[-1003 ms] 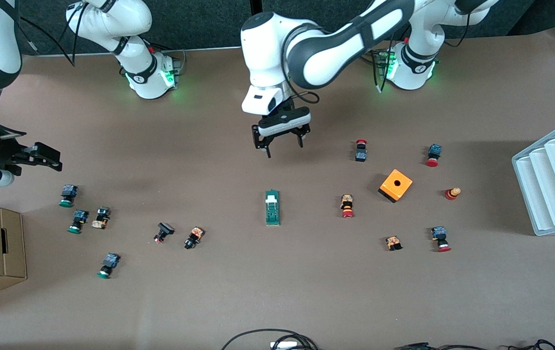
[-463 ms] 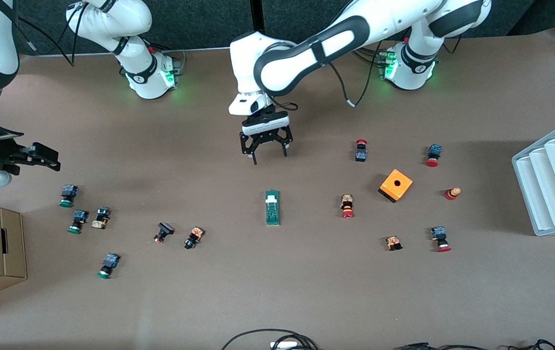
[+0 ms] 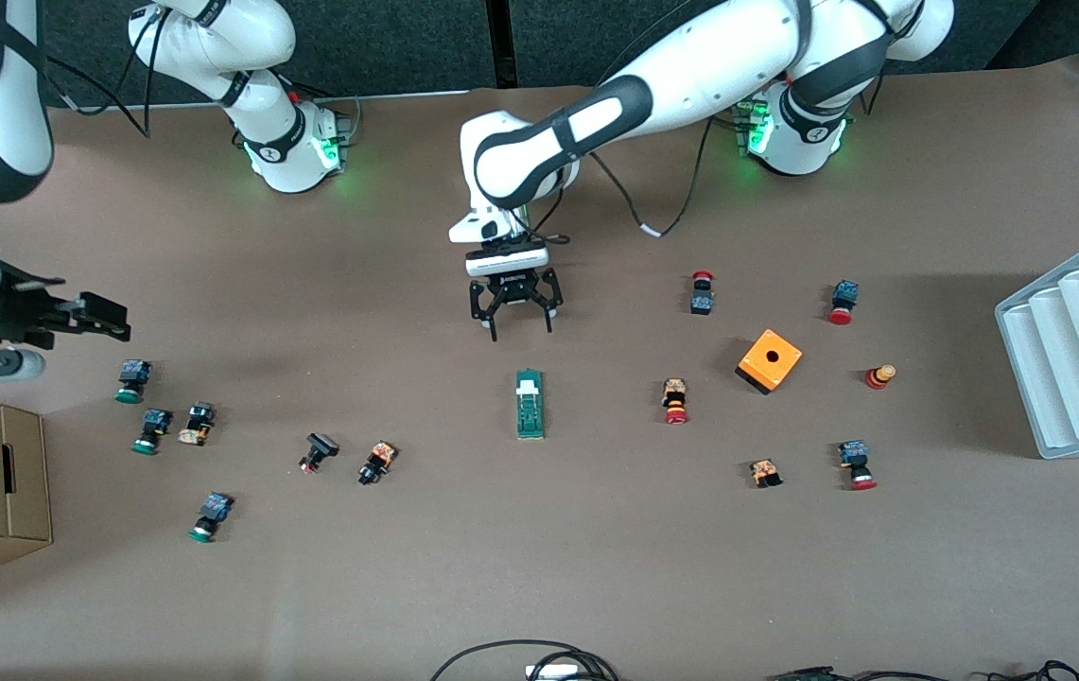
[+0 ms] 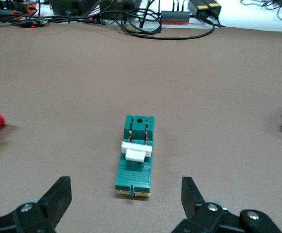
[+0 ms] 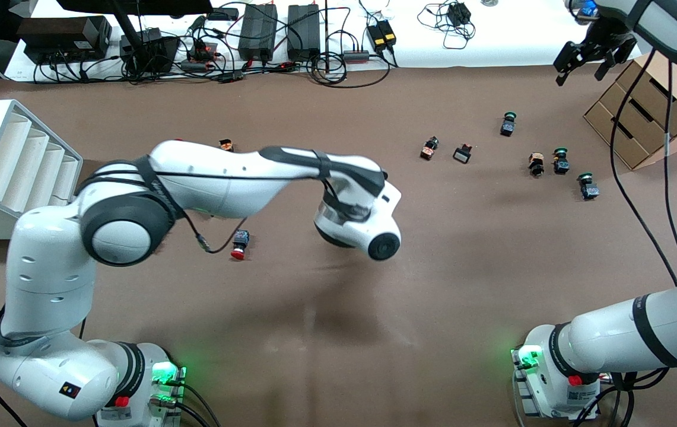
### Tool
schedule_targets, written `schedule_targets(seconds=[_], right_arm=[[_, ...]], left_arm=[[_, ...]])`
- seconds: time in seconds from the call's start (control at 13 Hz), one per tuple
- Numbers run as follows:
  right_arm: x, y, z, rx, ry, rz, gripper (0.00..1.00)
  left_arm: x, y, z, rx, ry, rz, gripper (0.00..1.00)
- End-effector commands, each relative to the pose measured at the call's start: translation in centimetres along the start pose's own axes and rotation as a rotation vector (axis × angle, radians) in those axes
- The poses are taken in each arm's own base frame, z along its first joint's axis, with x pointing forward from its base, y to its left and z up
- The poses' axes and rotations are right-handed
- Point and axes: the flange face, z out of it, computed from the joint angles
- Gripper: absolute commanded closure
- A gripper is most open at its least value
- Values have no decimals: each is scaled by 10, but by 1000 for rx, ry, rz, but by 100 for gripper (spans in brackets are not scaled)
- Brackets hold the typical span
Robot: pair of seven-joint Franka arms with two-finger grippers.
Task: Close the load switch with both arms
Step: 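Lower the left gripper onto the switch base while the right gripper approaches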
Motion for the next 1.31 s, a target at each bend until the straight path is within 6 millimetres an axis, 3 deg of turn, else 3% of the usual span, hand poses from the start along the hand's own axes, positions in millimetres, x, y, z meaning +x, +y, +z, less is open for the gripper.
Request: schedule_targets(seconds=[0.0,0.15,0.31,0.54,0.77,1.23], right_arm=[[11,-2,14,15,-24,-13,0],[17,-6,22,27,-30,-6,0],[24,-11,27,71,-12,2,0],[38,-25,36,109,14,34,0],[57,-60,43,123,7,127,0],[89,-146,65,185,42,324,0]], left_arm=[[-38,0,21,-47,106,1,0],[-61,-3,35,-80,157,-1,0],[-74,-2,35,-98,173,-46,0],[-79,-5,42,-89,201,-25,0],[-100,-11,52,-88,267,38,0],[-103,-11,63,-101,295,58,7]])
